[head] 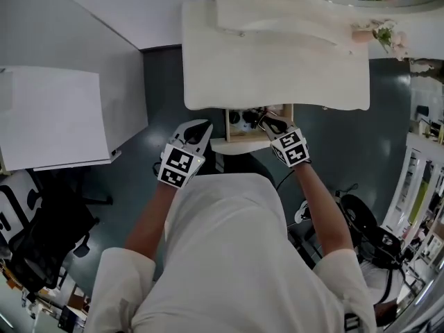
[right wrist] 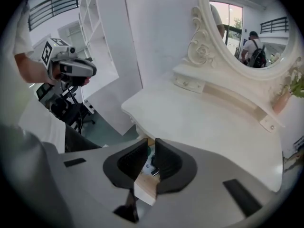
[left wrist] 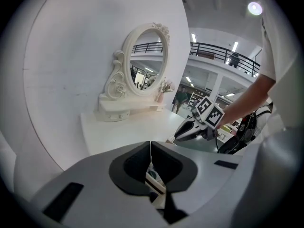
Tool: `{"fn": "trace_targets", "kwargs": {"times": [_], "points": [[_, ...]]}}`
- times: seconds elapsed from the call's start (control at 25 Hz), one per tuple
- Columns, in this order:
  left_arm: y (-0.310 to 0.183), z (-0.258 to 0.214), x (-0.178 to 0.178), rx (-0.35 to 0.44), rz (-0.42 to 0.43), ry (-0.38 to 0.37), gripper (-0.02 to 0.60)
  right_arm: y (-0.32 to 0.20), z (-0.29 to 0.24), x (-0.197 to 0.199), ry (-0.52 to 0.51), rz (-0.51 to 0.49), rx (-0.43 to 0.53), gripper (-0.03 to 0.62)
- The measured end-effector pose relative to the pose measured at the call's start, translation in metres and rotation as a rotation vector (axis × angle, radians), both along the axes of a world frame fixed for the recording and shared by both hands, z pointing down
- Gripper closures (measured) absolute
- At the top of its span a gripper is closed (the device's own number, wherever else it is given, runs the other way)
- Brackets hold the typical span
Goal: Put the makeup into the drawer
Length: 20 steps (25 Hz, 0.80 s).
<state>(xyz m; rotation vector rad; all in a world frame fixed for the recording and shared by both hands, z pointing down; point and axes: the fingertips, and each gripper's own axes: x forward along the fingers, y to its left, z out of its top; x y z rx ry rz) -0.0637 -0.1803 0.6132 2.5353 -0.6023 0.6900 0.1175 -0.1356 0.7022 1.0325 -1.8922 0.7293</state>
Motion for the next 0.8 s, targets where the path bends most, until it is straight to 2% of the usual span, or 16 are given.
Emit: {"fn": "trace_targets", "kwargs": {"times": [0.36, 0.8], "points": [[-0.009, -0.046, 0.016, 0.037, 0.042, 0.079, 0.563, -0.007, -0.081, 0.023, -0.035, 0.136, 0.206, 0.556], [0.014, -0.09, 0.052, 0.113, 0.0, 0.113, 0.563, 0.028, -0.157, 0.057, -0.088, 0.18, 0.43, 0.56]]}}
